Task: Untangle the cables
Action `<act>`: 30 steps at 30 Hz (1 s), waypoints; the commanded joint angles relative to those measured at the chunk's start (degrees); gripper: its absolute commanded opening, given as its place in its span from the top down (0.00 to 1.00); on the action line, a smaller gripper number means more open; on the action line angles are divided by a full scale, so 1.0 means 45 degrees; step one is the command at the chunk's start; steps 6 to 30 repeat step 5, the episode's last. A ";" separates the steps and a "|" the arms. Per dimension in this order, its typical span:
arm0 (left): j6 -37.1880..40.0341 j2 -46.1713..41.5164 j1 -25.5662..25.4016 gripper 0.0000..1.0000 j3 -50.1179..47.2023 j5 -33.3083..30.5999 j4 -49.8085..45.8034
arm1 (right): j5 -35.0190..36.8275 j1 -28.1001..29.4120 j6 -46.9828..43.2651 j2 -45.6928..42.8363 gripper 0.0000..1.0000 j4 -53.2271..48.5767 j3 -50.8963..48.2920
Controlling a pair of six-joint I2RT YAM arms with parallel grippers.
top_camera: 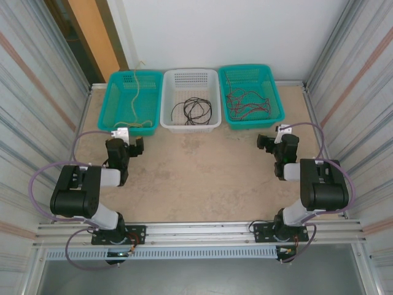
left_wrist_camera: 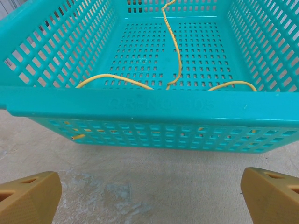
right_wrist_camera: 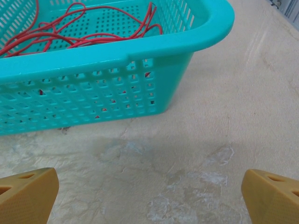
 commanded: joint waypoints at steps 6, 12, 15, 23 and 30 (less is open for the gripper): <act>0.0258 -0.0027 0.0080 0.01 0.0223 -0.0050 -0.0076 | -0.0165 0.0008 0.0155 -0.0131 0.01 -0.0042 0.0017; 0.0258 -0.0027 0.0080 0.01 0.0223 -0.0050 -0.0076 | -0.0165 0.0008 0.0155 -0.0131 0.01 -0.0042 0.0017; 0.0258 -0.0027 0.0080 0.01 0.0223 -0.0050 -0.0076 | -0.0165 0.0008 0.0155 -0.0131 0.01 -0.0042 0.0017; 0.0258 -0.0027 0.0080 0.01 0.0223 -0.0050 -0.0076 | -0.0165 0.0008 0.0155 -0.0131 0.01 -0.0042 0.0017; 0.0258 -0.0027 0.0080 0.01 0.0223 -0.0050 -0.0076 | -0.0165 0.0008 0.0155 -0.0131 0.01 -0.0042 0.0017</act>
